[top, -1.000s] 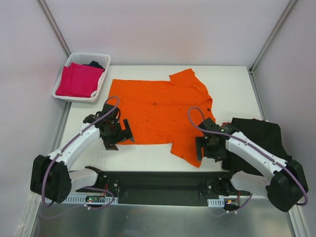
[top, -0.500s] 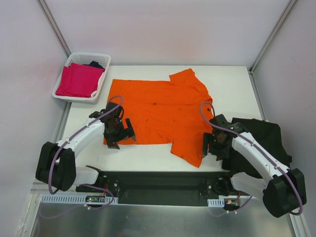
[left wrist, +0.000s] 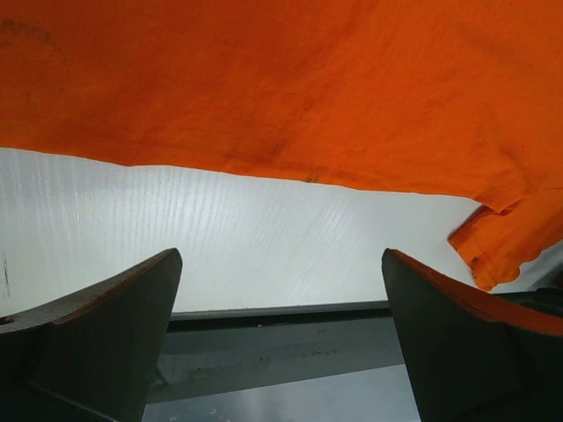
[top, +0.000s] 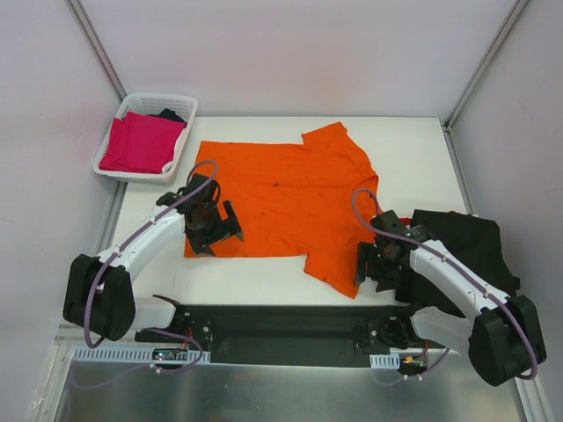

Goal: Fold and stack the t-shirts

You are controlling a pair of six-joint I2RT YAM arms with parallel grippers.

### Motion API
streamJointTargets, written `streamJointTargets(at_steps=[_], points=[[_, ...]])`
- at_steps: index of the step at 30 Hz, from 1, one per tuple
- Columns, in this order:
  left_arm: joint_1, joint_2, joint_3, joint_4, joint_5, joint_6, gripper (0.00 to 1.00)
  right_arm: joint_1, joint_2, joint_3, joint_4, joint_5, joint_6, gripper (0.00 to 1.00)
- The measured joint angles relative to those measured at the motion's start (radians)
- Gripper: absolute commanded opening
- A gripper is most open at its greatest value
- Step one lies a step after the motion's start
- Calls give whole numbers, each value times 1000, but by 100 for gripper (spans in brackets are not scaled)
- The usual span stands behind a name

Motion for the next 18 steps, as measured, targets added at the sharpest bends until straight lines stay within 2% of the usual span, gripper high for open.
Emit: streamJointTargets(at_steps=[18], points=[[0,-65,-39,-59,0,-2,98,192,-61,-129,87,5,153,63]])
